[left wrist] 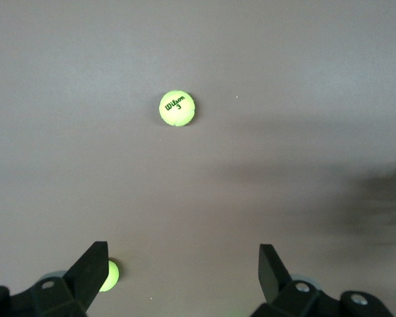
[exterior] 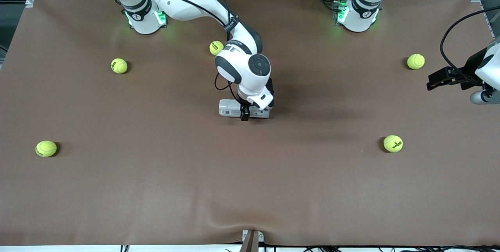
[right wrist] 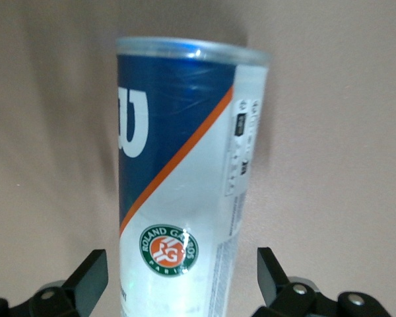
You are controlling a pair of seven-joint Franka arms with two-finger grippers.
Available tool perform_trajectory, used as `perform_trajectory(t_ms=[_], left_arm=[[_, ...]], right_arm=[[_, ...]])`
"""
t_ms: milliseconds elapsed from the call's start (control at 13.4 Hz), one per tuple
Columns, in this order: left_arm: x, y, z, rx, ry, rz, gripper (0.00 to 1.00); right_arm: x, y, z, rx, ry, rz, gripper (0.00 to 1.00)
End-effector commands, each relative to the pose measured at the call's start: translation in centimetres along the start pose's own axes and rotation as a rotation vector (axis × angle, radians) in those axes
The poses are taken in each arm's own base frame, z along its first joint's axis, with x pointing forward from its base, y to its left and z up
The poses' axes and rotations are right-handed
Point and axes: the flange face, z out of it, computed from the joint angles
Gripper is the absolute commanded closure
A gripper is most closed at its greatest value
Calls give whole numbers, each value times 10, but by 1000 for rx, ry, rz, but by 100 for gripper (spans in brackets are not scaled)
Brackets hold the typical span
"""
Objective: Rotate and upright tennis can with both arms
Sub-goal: 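Lay the can on its side, open the right gripper, withdraw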
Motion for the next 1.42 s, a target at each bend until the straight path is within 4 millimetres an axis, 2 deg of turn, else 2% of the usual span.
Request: perform_trajectory(t_ms=[0, 150, 299, 374, 523, 598, 822, 897, 1047, 1196, 1271, 1346], left_arm=[[-1, 3, -4, -16, -10, 2, 0], [0, 0, -1, -23, -15, -2, 0], [0, -3, 5, -29, -42, -7, 0], [1, -6, 9, -44, -59, -8, 0], [4, -9, 15, -108, -66, -6, 0], [8, -9, 20, -126, -74, -3, 0], [14, -4, 31, -177, -94, 0, 0], [18, -3, 41, -191, -110, -2, 0], [25, 6, 54, -287, -134, -7, 0], [36, 12, 80, -356, -174, -17, 0], [40, 18, 90, -402, -196, -20, 0], [43, 27, 99, -449, -214, -20, 0]], right_arm=[[-9, 1, -28, 41, 50, 63, 0], [-39, 17, -48, 81, 55, 126, 0], [-84, 45, -55, 134, 54, 212, 0], [-114, 65, -53, 167, 67, 274, 0], [-170, 94, -67, 211, 108, 383, 0], [-199, 105, -73, 224, 102, 430, 0], [-302, 131, -98, 269, 100, 576, 0], [-335, 135, -104, 307, 121, 629, 0], [-413, 143, -104, 410, 179, 756, 0], [-487, 137, -115, 462, 181, 838, 0], [-512, 129, -131, 465, 182, 867, 0], [-528, 120, -148, 469, 175, 893, 0]])
